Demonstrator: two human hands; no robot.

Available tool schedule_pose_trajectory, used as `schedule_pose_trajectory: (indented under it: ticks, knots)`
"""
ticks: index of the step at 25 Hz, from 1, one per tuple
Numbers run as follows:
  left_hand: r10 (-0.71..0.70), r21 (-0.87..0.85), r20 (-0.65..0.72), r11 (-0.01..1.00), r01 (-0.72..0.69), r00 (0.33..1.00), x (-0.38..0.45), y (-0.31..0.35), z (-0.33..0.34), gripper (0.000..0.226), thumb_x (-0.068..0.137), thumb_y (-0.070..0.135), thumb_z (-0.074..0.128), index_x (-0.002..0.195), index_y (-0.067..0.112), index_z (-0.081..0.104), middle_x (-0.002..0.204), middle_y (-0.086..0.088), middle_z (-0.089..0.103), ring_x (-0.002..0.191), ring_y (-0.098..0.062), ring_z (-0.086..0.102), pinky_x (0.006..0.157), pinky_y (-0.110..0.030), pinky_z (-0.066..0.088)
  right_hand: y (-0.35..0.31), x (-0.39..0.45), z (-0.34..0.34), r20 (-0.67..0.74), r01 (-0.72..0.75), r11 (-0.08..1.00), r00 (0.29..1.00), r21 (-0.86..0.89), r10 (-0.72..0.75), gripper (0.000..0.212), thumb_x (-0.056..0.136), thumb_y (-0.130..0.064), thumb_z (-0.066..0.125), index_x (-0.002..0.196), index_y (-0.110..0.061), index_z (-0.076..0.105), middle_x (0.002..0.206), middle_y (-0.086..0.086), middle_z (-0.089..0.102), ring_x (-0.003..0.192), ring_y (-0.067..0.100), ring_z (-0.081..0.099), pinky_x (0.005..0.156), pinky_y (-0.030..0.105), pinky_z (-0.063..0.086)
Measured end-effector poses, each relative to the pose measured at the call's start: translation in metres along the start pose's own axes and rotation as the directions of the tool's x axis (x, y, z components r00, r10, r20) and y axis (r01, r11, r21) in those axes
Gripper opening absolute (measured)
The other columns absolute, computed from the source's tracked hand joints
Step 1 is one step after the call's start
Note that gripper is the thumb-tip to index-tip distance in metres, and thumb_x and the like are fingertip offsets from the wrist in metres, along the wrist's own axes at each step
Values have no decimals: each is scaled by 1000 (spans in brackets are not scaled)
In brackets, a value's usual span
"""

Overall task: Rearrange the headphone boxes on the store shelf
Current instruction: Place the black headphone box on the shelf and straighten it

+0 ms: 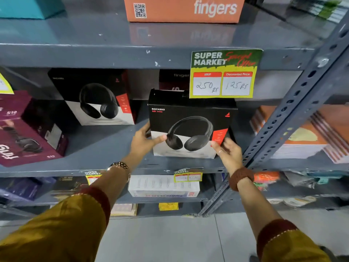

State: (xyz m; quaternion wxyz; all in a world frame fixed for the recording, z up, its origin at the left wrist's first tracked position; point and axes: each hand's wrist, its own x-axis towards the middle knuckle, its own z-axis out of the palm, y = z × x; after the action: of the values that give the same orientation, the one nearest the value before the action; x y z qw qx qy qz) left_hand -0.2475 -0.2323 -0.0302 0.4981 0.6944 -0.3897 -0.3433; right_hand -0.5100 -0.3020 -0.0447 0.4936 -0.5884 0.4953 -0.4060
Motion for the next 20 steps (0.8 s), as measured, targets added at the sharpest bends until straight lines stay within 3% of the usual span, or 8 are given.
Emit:
schedule_pose_trajectory:
  ticks: [2, 4, 7, 9, 11, 13, 16, 20]
  knots:
    - [-36, 38, -25, 999, 37, 999, -24, 1, -11, 79, 46, 59, 81, 119, 33, 64, 111, 6, 74, 107, -15, 68, 100, -43, 51, -2, -25, -6, -10, -6, 1000, 1000, -7, 5, 18, 81, -29, 69, 99, -25, 70, 94, -5, 74, 91, 9, 70, 87, 36, 54]
    - [-60, 21, -30, 998, 60, 998, -48, 2, -21, 68, 47, 65, 80, 109, 38, 69, 106, 10, 76, 104, -12, 69, 99, -47, 52, -5, -54, -10, -54, -10, 997, 999, -82, 6, 19, 75, -50, 69, 92, -40, 71, 86, -5, 76, 87, 15, 72, 82, 45, 58]
    - [-91, -13, -9, 996, 90, 996, -88, 8, -35, 37, 58, 57, 81, 92, 47, 69, 99, 11, 76, 99, -8, 69, 88, -30, 57, -9, -95, -13, -116, -48, 983, 993, -176, 28, 35, 60, -79, 59, 82, -54, 68, 76, 4, 76, 79, 28, 71, 71, 53, 58]
    - [-83, -28, 32, 996, 84, 996, -112, 9, -46, 43, 51, 62, 80, 90, 46, 69, 100, 10, 77, 95, -7, 71, 77, -26, 59, -13, -121, -11, -117, -64, 980, 992, -186, 43, 47, 58, -82, 58, 82, -44, 70, 73, 3, 75, 77, 28, 70, 69, 54, 58]
    - [-82, -49, 55, 995, 85, 995, -129, 5, -62, 61, 38, 72, 78, 93, 45, 71, 102, 10, 77, 98, -11, 71, 82, -42, 60, -22, -147, -3, -123, -72, 978, 991, -196, 49, 47, 58, -81, 60, 79, -40, 70, 74, -2, 75, 78, 25, 70, 74, 53, 58]
    - [-87, -70, 58, 993, 91, 995, -142, 0, -78, 66, 40, 68, 78, 99, 39, 72, 98, 11, 77, 99, -12, 70, 81, -42, 60, -32, -165, 6, -143, -75, 976, 989, -206, 46, 38, 58, -76, 62, 74, -42, 68, 75, -7, 75, 80, 20, 71, 78, 50, 58]
    - [-68, -82, 60, 994, 73, 996, -155, -2, -101, 62, 50, 53, 78, 106, 27, 73, 91, 12, 78, 94, -11, 72, 69, -31, 60, -40, -176, 25, -110, -59, 974, 993, -218, 36, 43, 55, -82, 59, 80, -48, 70, 76, -13, 77, 81, 14, 72, 77, 48, 59]
    - [-54, -49, 12, 997, 55, 998, -151, -11, -141, 38, 61, 52, 79, 95, 38, 73, 92, 14, 78, 95, -10, 71, 84, -43, 58, -48, -162, 62, -26, 3, 973, 1000, -231, -9, 47, 57, -82, 58, 89, -49, 69, 82, -14, 77, 86, 12, 71, 79, 49, 58]
